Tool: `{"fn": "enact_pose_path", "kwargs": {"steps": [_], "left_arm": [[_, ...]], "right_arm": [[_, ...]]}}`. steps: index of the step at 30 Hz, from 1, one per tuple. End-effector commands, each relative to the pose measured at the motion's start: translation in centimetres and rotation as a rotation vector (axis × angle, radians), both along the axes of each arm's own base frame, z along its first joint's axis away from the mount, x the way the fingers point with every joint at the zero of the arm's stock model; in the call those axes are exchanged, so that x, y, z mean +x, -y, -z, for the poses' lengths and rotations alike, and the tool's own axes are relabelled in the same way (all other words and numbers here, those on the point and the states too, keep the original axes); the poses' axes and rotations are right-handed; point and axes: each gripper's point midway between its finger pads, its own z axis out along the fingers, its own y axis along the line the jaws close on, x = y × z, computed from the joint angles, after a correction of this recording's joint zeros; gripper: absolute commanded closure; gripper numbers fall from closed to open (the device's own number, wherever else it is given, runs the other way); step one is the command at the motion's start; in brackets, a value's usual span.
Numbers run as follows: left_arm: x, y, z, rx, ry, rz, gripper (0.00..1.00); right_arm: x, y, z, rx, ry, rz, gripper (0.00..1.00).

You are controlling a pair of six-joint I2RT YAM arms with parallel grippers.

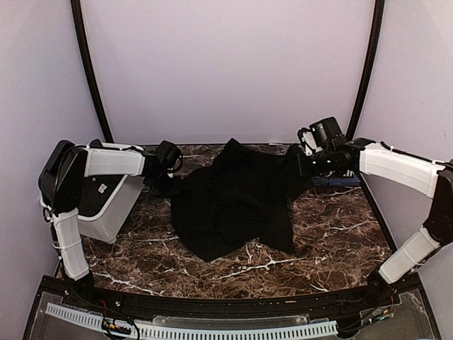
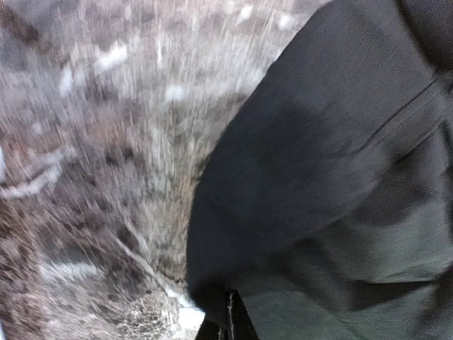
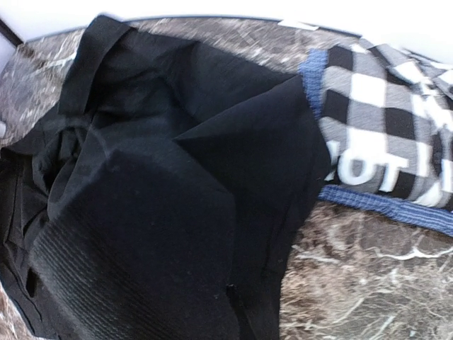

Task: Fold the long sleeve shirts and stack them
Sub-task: Adjust the crumpled shirt at the center of the board.

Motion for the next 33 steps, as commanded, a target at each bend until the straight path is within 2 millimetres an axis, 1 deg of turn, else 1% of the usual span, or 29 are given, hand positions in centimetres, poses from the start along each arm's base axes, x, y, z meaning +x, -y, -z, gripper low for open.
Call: {"fn": "enact_pose_path", "kwargs": {"steps": [1, 4, 5, 6, 7, 8, 9, 10, 11, 12, 14, 15, 16, 17, 18, 19, 20, 21, 22, 23, 24, 25, 26, 28, 29, 30, 31, 32, 33], "left_arm": [[2.2, -0.1, -4.6, 0.049, 0.097, 0.007, 1.00], [3.2, -1.1, -7.4, 0.122, 0.148, 0.004, 1.00], [3.9, -1.0, -8.7, 0.124, 0.177, 0.004, 1.00], [4.0, -1.3, -9.2, 0.150, 0.181, 0.011, 1.00], [4.6, -1.1, -10.5, 0.146, 0.207, 0.012, 1.00], [4.7, -1.3, -10.8, 0.161, 0.207, 0.019, 1.00], [5.3, -1.2, -11.9, 0.156, 0.230, 0.017, 1.00], [5.5, -1.3, -12.2, 0.164, 0.231, 0.026, 1.00], [6.1, -1.2, -13.1, 0.162, 0.249, 0.024, 1.00], [6.3, -1.4, -13.5, 0.175, 0.250, 0.030, 1.00], [7.4, -1.6, -15.3, 0.179, 0.282, 0.026, 1.00], [7.8, -2.0, -15.2, 0.189, 0.274, 0.022, 1.00], [8.5, -2.0, -16.6, 0.182, 0.303, 0.020, 1.00], [9.0, -2.6, -16.4, 0.191, 0.293, 0.013, 1.00], [9.8, -2.6, -18.0, 0.183, 0.326, 0.010, 1.00], [10.3, -3.0, -17.8, 0.189, 0.317, 0.004, 1.00], [11.1, -3.0, -19.4, 0.178, 0.353, 0.002, 1.00], [11.7, -3.1, -19.0, 0.180, 0.346, 0.004, 1.00], [12.3, -3.0, -20.4, 0.166, 0.380, 0.000, 1.00], [13.0, -2.8, -20.1, 0.164, 0.382, 0.005, 1.00], [13.6, -2.7, -21.1, 0.152, 0.409, 0.002, 1.00], [14.3, -2.5, -20.5, 0.150, 0.409, 0.004, 1.00], [14.9, -2.3, -21.4, 0.138, 0.437, -0.001, 1.00], [16.4, -1.8, -20.3, 0.124, 0.444, 0.004, 1.00], [17.0, -1.4, -20.4, 0.104, 0.464, 0.006, 1.00], [17.5, -1.0, -19.7, 0.095, 0.463, 0.010, 1.00], [18.1, -0.3, -19.7, 0.066, 0.480, 0.021, 1.00], [18.5, 0.0, -18.8, 0.060, 0.473, 0.025, 1.00], [18.8, 0.2, -18.5, 0.051, 0.478, 0.020, 1.00]], "right_arm": [[1.7, 3.7, -3.8, 0.013, 0.101, 0.099, 1.00], [2.9, 5.8, -5.1, 0.008, 0.134, 0.150, 1.00], [3.3, 6.6, -5.6, 0.003, 0.147, 0.169, 1.00], [3.7, 7.5, -6.0, 0.000, 0.157, 0.190, 1.00], [4.2, 8.4, -6.5, -0.002, 0.169, 0.210, 1.00], [4.8, 9.4, -6.9, -0.006, 0.181, 0.232, 1.00], [5.3, 10.4, -7.4, -0.013, 0.195, 0.257, 1.00], [5.9, 11.4, -7.9, -0.025, 0.209, 0.282, 1.00], [6.5, 12.4, -8.4, -0.038, 0.221, 0.308, 1.00], [7.1, 13.4, -8.8, -0.052, 0.232, 0.334, 1.00], [8.3, 15.7, -9.6, -0.070, 0.251, 0.386, 1.00], [9.0, 16.5, -9.4, -0.074, 0.244, 0.403, 1.00], [9.5, 17.2, -9.5, -0.071, 0.243, 0.416, 1.00], [10.0, 17.7, -9.4, -0.068, 0.239, 0.426, 1.00], [10.4, 18.1, -9.4, -0.066, 0.237, 0.431, 1.00], [10.7, 18.4, -9.2, -0.064, 0.233, 0.436, 1.00], [11.0, 18.4, -9.0, -0.058, 0.226, 0.435, 1.00], [11.3, 18.3, -8.9, -0.050, 0.220, 0.428, 1.00], [11.4, 17.8, -8.7, -0.033, 0.211, 0.409, 1.00], [11.6, 17.2, -8.3, -0.010, 0.201, 0.390, 1.00], [11.6, 16.7, -7.9, 0.012, 0.189, 0.372, 1.00], [11.6, 16.1, -7.4, 0.033, 0.175, 0.353, 1.00], [11.5, 15.6, -6.8, 0.048, 0.160, 0.338, 1.00], [11.3, 14.5, -5.7, 0.054, 0.133, 0.311, 0.97], [11.1, 13.9, -5.1, 0.050, 0.120, 0.299, 0.96], [10.9, 13.5, -4.5, 0.045, 0.106, 0.289, 0.93], [10.7, 13.2, -3.9, 0.043, 0.094, 0.281, 0.90], [10.4, 12.9, -3.4, 0.040, 0.082, 0.274, 0.88], [10.2, 12.6, -3.0, 0.037, 0.071, 0.269, 0.85]]}}
